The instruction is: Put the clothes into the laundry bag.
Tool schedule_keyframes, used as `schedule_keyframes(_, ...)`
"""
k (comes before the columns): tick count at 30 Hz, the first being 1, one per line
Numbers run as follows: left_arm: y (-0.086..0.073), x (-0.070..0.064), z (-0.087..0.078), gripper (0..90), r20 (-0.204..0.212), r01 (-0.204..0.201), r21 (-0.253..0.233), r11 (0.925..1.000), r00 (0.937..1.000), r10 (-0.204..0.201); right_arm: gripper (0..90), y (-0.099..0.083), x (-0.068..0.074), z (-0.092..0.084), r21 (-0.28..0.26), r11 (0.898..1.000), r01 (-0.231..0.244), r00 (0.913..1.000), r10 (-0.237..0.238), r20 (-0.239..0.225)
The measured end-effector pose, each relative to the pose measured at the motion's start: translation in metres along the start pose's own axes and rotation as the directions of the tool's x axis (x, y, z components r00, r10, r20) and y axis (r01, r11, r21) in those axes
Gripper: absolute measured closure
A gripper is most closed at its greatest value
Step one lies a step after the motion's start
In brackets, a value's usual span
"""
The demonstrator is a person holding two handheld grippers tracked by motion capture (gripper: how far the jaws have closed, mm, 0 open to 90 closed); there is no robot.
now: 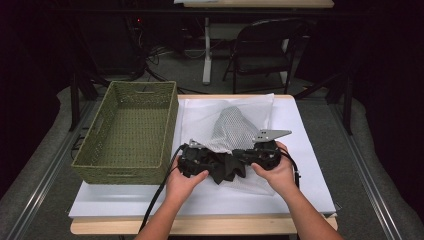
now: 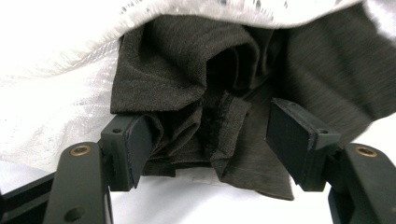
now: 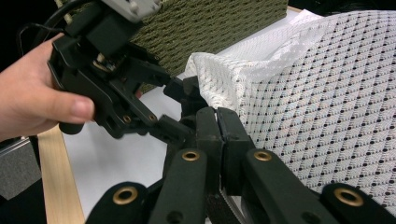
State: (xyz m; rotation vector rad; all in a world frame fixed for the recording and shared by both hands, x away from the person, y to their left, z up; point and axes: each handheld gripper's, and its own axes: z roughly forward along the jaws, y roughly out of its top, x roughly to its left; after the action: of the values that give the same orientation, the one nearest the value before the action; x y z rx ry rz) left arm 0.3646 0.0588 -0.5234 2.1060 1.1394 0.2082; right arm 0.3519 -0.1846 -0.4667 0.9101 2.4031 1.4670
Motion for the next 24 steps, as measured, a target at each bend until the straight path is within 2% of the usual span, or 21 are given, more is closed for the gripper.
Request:
schedule_keyframes(3,-0.001,-0.001,0.004,33.9,-0.017,-0.010,0.006,0.9999,0.9998,0.010,88.8,0.000,0.000,0.000,0.001,1.000,0.000,1.0000,0.000,0.001)
schedule_keyframes(7,-0.004,0.000,0.007,47.3,-0.056,-0.017,0.003,0.9999,0.9983,0.017,88.8,0.000,0.001,0.001,0.002,1.000,-0.002,1.0000,0.002,0.000)
schedule_keyframes(9,-0.005,-0.001,0.008,53.7,-0.062,-0.018,0.000,0.9998,0.9979,0.018,88.8,0.000,0.001,0.001,0.003,1.000,0.001,1.0000,-0.001,-0.002)
schedule_keyframes(10,-0.006,-0.001,0.007,56.0,-0.069,-0.034,0.008,0.9994,0.9970,0.035,88.8,0.000,0.001,0.001,0.002,1.000,0.001,1.0000,-0.001,-0.002)
schedule_keyframes(14,-0.006,-0.008,0.005,68.5,-0.073,-0.053,-0.001,0.9986,0.9959,0.053,88.9,-0.001,0.002,0.003,0.002,1.000,0.003,1.0000,-0.003,-0.005)
schedule_keyframes(15,-0.006,-0.009,0.004,71.5,-0.069,-0.056,-0.002,0.9984,0.9960,0.056,88.9,-0.001,0.002,0.003,0.004,1.000,0.000,1.0000,0.000,-0.007)
schedule_keyframes(17,-0.006,-0.014,0.003,76.4,-0.035,-0.039,-0.021,0.9990,0.9987,0.038,88.8,-0.001,0.003,0.004,0.002,1.000,0.003,1.0000,-0.003,-0.009)
schedule_keyframes(24,-0.002,-0.025,0.006,79.3,0.030,-0.015,-0.047,0.9988,0.9994,0.017,88.9,-0.001,0.007,0.006,0.000,1.000,0.000,0.9992,0.000,-0.039)
